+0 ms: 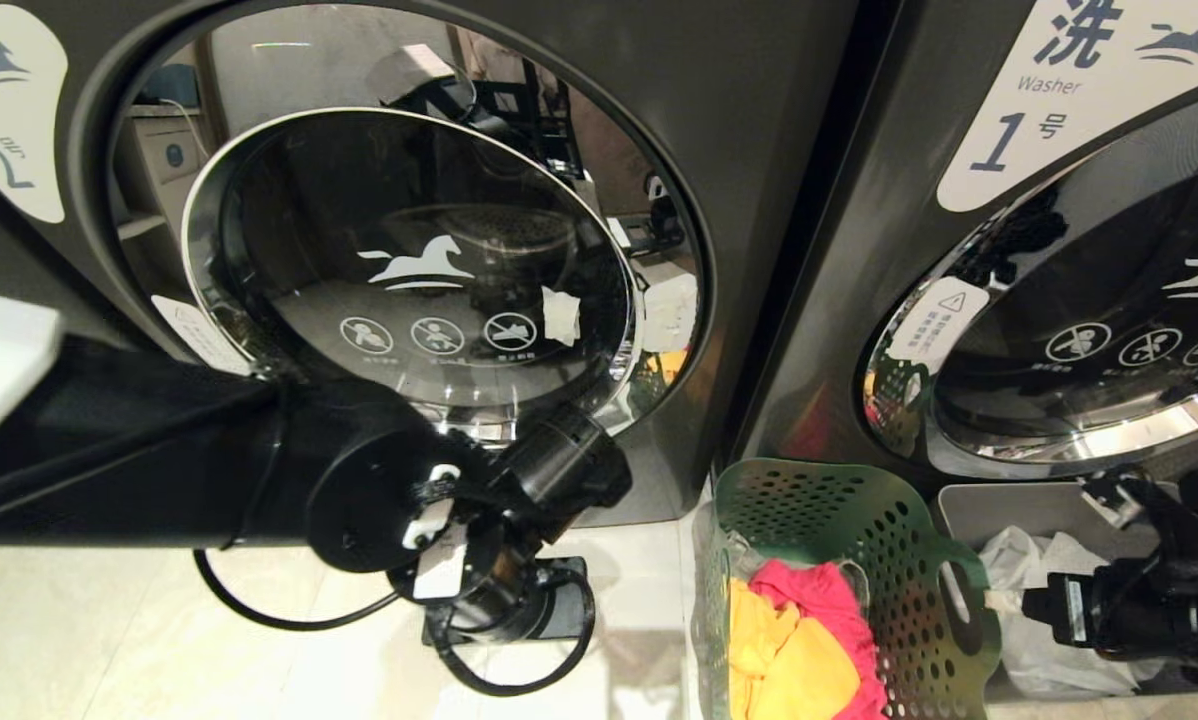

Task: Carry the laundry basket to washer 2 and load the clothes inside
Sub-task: Pick up the clothes basket and put it beside the washing machine, then open the lid of the washing machine

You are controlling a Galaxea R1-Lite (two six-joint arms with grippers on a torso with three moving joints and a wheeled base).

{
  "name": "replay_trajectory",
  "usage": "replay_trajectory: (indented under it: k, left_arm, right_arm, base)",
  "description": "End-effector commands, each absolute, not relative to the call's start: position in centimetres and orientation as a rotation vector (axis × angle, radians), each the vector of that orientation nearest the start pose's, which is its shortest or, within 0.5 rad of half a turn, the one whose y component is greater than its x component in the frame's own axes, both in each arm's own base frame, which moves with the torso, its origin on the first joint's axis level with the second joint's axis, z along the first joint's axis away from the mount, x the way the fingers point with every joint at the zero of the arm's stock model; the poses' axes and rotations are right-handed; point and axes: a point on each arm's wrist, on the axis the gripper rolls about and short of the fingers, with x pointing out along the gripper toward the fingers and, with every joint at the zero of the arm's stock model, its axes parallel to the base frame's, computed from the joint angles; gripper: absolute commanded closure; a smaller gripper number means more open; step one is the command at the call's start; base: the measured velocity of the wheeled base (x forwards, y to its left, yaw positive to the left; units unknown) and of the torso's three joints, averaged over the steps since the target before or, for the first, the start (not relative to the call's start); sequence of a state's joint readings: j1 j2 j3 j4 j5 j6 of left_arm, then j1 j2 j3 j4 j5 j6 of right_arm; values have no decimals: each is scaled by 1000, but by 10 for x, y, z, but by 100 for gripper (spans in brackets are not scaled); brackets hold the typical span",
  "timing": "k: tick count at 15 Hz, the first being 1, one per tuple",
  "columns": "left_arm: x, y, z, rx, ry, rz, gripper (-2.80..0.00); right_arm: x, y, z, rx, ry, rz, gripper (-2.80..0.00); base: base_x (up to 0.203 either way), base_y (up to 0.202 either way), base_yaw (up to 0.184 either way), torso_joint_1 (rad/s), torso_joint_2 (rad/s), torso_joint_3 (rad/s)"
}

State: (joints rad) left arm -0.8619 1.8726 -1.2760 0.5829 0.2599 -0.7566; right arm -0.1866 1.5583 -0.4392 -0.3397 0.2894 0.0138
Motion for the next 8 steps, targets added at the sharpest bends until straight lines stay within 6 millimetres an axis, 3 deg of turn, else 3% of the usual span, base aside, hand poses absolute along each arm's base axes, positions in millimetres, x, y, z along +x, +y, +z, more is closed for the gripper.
replay_trajectory:
  k: [1, 4, 8]
  left_arm:
    - [191, -208, 180, -89, 1039, -115, 0]
    - [178, -167, 197, -145, 952, -46, 0]
    - [150, -77, 219, -299, 797, 163, 0]
  right_arm:
    - [180, -27, 137, 163, 623, 95, 0]
    - [156, -20, 158, 126, 516, 97, 0]
    - [107, -11, 182, 50, 362, 88, 0]
  base:
    - [0, 0, 0, 0, 0, 0]
    - [0, 0, 0, 0, 0, 0]
    - [0, 0, 0, 0, 0, 0]
